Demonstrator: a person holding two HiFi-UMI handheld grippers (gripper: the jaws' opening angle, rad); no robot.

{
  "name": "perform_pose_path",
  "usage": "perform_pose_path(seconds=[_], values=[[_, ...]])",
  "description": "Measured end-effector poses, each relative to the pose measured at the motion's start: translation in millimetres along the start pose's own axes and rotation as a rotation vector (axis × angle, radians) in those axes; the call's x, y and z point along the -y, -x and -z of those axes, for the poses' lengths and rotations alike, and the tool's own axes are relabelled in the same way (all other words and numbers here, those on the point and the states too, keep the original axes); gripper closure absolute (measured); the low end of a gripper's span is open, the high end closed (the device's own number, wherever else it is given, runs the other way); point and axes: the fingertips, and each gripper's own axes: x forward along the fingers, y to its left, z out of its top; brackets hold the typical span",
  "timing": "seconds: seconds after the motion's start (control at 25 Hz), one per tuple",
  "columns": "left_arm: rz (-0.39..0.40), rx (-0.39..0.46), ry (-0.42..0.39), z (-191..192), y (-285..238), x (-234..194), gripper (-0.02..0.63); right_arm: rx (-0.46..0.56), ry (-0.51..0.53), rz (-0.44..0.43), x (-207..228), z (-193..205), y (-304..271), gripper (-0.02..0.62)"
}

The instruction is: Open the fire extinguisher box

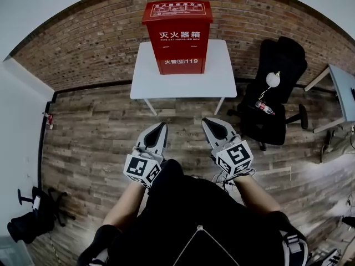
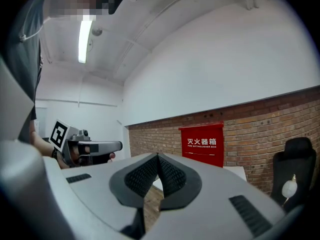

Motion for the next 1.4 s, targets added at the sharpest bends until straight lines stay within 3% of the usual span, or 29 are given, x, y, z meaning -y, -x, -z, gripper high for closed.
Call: perform_pose_path(seconds=[0.48, 1.0, 1.12, 1.28, 1.4], values=[[0.009, -0.014, 0.022, 3.0, -52.2, -53.3, 0.558, -0.014, -0.016, -0.002, 36.2, -1.7, -59.9, 0.577], [0.063, -0.033, 0.049, -13.4, -134.5, -150.9, 0.557, -0.021, -0.038, 0.056, 90.7, -20.5, -169.1, 0.577], [0.075, -0.033, 0.048, -17.3, -149.2, -170.4, 0.558, -0.005, -0.02, 0.049, 93.9, -28.7, -188.3, 0.577], [0.098, -0.036, 0.054, -20.2, -165.9, -190.7, 0.558, -0.011, 0.084, 0.067, 101.3, -39.3, -212.5, 0.577], [0.116, -0.042, 0.052, -21.7, -177.0, -206.4, 0.558, -0.003, 0.079, 0.039, 104.7, -45.7, -232.8, 0.577]])
